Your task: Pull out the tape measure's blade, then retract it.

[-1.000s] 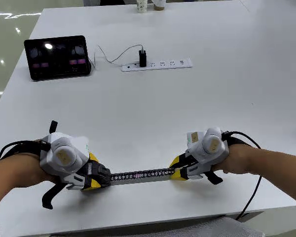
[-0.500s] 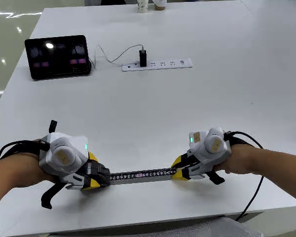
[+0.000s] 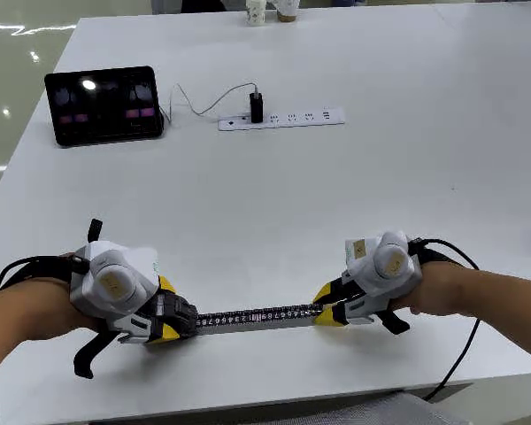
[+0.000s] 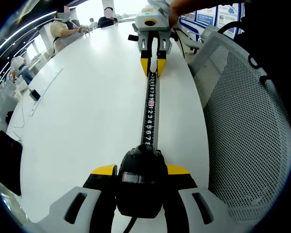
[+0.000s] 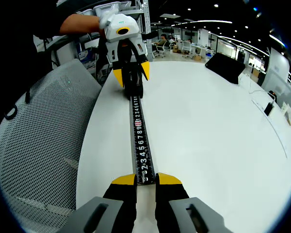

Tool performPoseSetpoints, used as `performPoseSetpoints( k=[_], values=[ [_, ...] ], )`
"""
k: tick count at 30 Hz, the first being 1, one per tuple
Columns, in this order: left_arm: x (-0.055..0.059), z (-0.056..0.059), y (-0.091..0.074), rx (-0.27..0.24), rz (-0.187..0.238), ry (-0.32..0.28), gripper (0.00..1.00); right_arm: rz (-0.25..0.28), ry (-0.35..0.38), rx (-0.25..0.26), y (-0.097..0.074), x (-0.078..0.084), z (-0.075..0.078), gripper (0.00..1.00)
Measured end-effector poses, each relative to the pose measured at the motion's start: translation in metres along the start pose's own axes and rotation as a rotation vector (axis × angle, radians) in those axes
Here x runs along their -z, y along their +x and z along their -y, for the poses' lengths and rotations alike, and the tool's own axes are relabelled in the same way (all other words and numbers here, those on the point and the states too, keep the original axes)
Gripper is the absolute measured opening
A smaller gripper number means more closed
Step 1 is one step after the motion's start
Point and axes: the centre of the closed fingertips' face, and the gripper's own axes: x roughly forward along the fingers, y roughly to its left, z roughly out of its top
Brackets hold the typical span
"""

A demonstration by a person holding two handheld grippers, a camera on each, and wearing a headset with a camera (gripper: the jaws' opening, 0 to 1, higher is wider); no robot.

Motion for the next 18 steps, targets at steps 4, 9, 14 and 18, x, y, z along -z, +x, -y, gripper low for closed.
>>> performPoseSetpoints(
  k=[4, 9, 14, 18],
  values=[
    [0.0, 0.0, 0.0, -0.001, 0.002, -0.002, 0.31, -0.003, 0.001, 0.002, -0.001, 0.001, 0.0, 0.1],
    [0.001, 0.0, 0.0, -0.004, 0.003, -0.002, 0.31, -0.003, 0.007, 0.007, -0.006, 0.005, 0.001, 0.1],
    [0.001, 0.0, 0.0, -0.003, 0.004, -0.001, 0.31, -0.01, 0.01, 0.008, -0.008, 0.009, 0.002, 0.1],
    [0.001, 0.0, 0.0, -0.002, 0.005, -0.002, 0.31, -0.016, 0.01, 0.01, -0.01, 0.011, 0.002, 0.1]
  ],
)
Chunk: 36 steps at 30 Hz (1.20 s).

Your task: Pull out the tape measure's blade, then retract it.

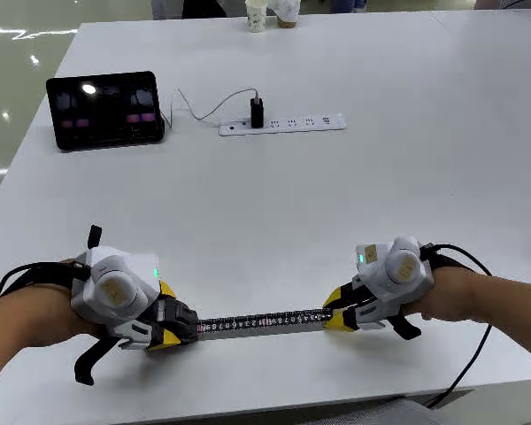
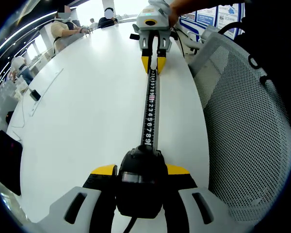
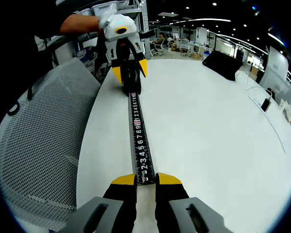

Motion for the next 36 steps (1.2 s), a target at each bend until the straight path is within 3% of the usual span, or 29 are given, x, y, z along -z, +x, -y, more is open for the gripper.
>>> performPoseSetpoints(
  k=[36],
  values=[
    [0.0, 0.0, -0.001, -0.002, -0.001, 0.002, 0.31, -0.015, 0.016, 0.017, -0.013, 0.018, 0.004, 0.1]
  ],
)
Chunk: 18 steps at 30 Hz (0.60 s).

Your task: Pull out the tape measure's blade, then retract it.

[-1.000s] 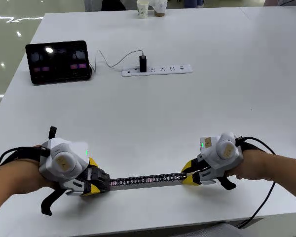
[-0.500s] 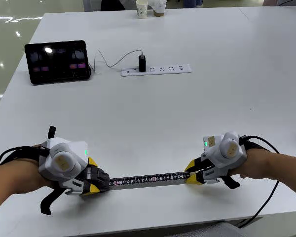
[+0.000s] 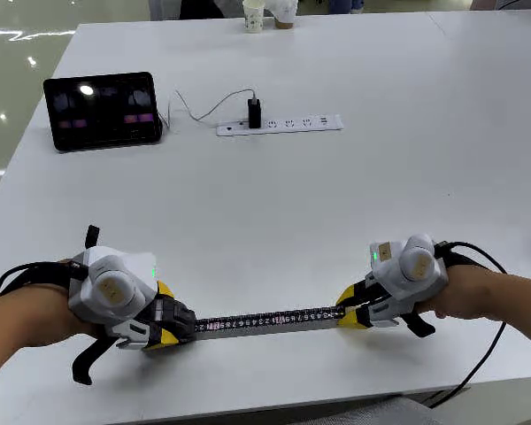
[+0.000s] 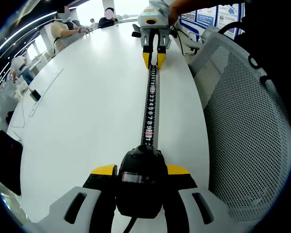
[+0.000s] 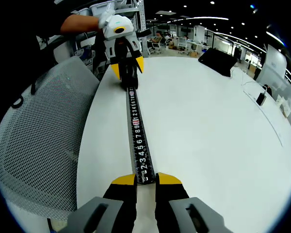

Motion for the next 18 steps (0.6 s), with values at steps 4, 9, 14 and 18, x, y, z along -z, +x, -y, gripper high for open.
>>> performPoseSetpoints(
  k=[4, 9, 14, 18],
  values=[
    [-0.0002, -0.0001, 0.0, -0.001, 0.0, 0.001, 0.31, 0.0, -0.007, -0.001, -0.0017, 0.0014, -0.0001, 0.1],
    [0.0001, 0.0001, 0.0, -0.001, -0.001, 0.001, 0.31, -0.002, -0.006, -0.001, -0.0031, 0.0016, -0.0007, 0.1],
    [0.0001, 0.0, 0.0, -0.002, 0.0, 0.001, 0.31, -0.001, -0.002, -0.002, -0.0029, 0.0012, -0.001, 0.1],
    [0.0001, -0.0001, 0.0002, -0.002, 0.0, 0.0, 0.31, -0.002, -0.003, -0.001, -0.0027, 0.0011, -0.001, 0.1]
  ],
)
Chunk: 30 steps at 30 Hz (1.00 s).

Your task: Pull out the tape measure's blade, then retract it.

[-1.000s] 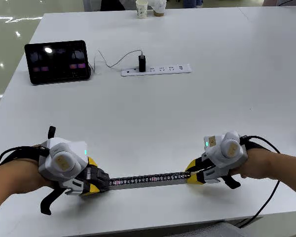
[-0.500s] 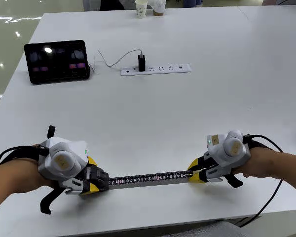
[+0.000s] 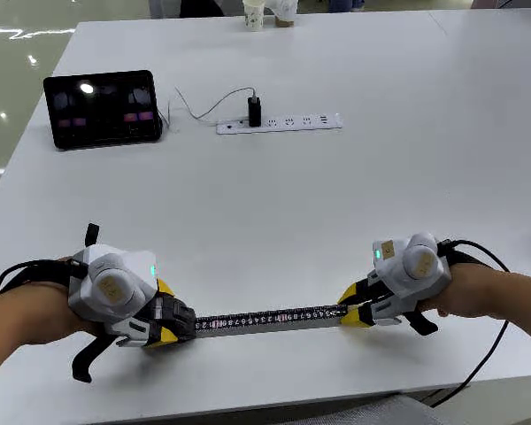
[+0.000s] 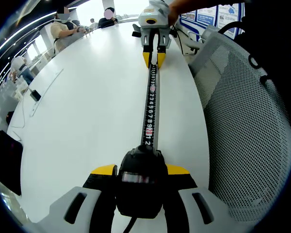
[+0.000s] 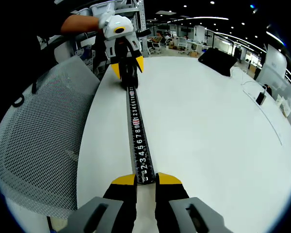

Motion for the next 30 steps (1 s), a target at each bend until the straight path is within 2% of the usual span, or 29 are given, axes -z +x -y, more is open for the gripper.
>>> performPoseSetpoints(
  k=[11, 15, 19, 30],
  values=[
    [-0.0012, -0.0007, 0.0009, 0.002, -0.006, -0.004, 0.32, -0.01, 0.008, -0.003, 0.0019, -0.0012, -0.0001, 0.11],
    [-0.0012, -0.0002, 0.0015, 0.012, -0.028, 0.013, 0.32, -0.032, 0.001, -0.008, 0.0026, -0.0006, 0.0004, 0.11],
    [-0.0011, -0.0005, 0.002, 0.016, -0.032, 0.009, 0.32, -0.062, -0.009, -0.005, 0.0037, 0.0019, -0.0001, 0.12],
    [-0.0016, 0.0, 0.0024, 0.024, -0.042, 0.023, 0.32, -0.095, -0.051, -0.013, 0.0038, 0.0021, -0.0006, 0.12]
  ],
)
